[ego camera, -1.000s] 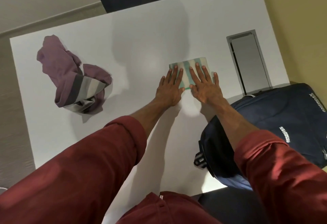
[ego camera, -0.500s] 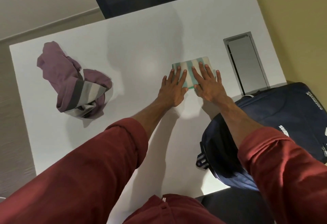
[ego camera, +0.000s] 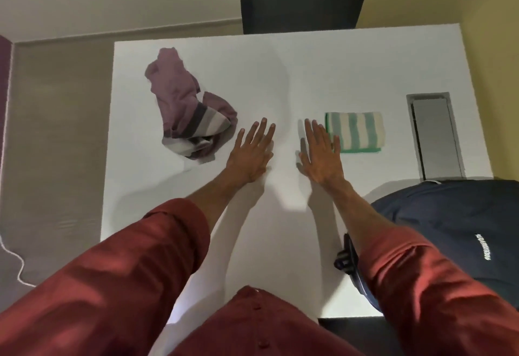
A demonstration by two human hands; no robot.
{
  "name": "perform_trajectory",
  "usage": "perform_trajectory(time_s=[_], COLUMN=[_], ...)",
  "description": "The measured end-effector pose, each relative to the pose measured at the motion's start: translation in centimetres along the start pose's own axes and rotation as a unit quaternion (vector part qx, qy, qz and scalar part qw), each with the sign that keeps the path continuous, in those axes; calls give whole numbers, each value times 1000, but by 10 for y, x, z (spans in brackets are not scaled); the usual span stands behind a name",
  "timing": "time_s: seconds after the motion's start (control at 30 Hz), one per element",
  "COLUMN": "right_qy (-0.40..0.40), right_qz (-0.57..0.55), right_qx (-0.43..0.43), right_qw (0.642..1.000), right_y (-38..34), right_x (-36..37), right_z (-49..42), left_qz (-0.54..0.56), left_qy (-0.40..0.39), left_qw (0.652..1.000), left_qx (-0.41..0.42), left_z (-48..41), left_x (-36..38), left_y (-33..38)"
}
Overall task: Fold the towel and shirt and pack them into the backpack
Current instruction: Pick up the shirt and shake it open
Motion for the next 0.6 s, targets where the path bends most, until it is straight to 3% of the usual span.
perform_trajectory(time_s=[0.27, 0.47, 0.6], right_qy=[25, 11, 8], right_qz=[-9, -74, -111], right_qx=[-40, -77, -76], right_qw=[999, 994, 991], right_y=[-121, -188, -219], right_x=[-19, -44, -58], right_z=[-22, -29, -22], left_qz=[0, 84, 152], left_qy=[157, 268, 274], left_qw=[988, 948, 929], left_qx=[-5, -152, -198], left_z=[48, 79, 101], left_x=[-86, -140, -158], left_y=[-61, -117, -125])
Point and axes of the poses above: each hand's wrist, its own z-axis away from the middle knuckle, its own x-axis out of the palm, y = z × x, the point moved 4 cm from there along -z, towards the middle knuckle, and after that the axes turned 15 degrees about z, right-handed, at the moved point
